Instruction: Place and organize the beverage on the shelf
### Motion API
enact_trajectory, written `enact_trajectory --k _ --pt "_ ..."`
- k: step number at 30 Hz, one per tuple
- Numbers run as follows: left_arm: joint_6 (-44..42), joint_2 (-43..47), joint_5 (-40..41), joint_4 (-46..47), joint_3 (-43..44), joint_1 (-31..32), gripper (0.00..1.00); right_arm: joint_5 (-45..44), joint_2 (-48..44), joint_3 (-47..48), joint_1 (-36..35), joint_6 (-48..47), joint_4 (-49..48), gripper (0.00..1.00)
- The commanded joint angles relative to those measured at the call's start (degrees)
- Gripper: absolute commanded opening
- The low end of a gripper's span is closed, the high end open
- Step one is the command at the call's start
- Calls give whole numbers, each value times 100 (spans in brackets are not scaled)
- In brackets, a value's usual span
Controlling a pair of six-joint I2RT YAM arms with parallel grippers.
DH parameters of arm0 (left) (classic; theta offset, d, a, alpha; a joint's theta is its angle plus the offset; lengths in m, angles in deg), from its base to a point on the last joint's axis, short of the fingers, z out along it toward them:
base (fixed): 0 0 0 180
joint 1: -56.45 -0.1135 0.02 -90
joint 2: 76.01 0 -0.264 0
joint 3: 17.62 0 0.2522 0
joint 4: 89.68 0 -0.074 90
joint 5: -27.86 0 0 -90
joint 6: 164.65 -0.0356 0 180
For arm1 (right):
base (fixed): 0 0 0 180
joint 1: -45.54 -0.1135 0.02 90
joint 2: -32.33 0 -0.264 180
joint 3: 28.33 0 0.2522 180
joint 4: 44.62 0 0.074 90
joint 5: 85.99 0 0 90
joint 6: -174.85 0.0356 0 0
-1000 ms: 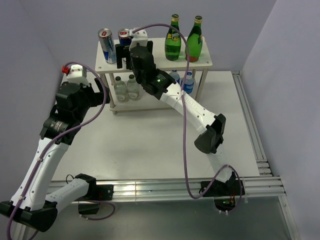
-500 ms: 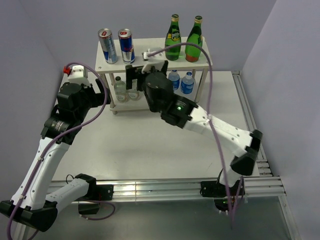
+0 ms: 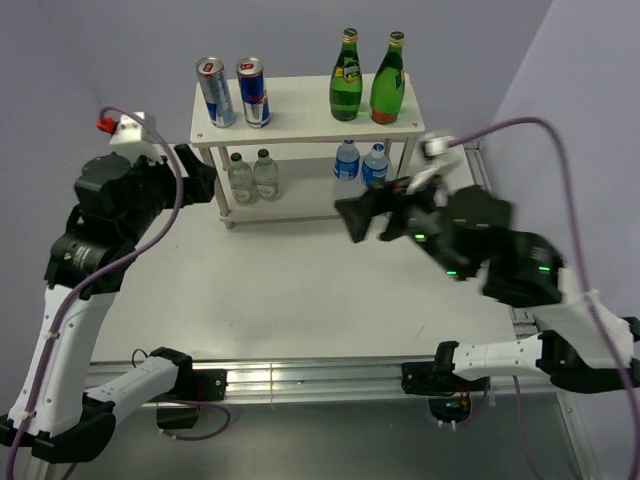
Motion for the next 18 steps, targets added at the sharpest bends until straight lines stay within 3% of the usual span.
enact_trajectory --k 1,4,9,18 --pt "189 160 -244 -476 756 -6 99 495 -867 1189 -41 299 1386 100" --pt "189 273 -261 -731 1003 -6 99 461 -1297 1586 -41 300 1888 100" --pt "75 537 -165 -724 1047 -6 99 311 -1983 1271 -50 309 2048 100" --pt "31 661 -156 -600 1161 -6 99 162 -2134 927 -50 282 2074 100"
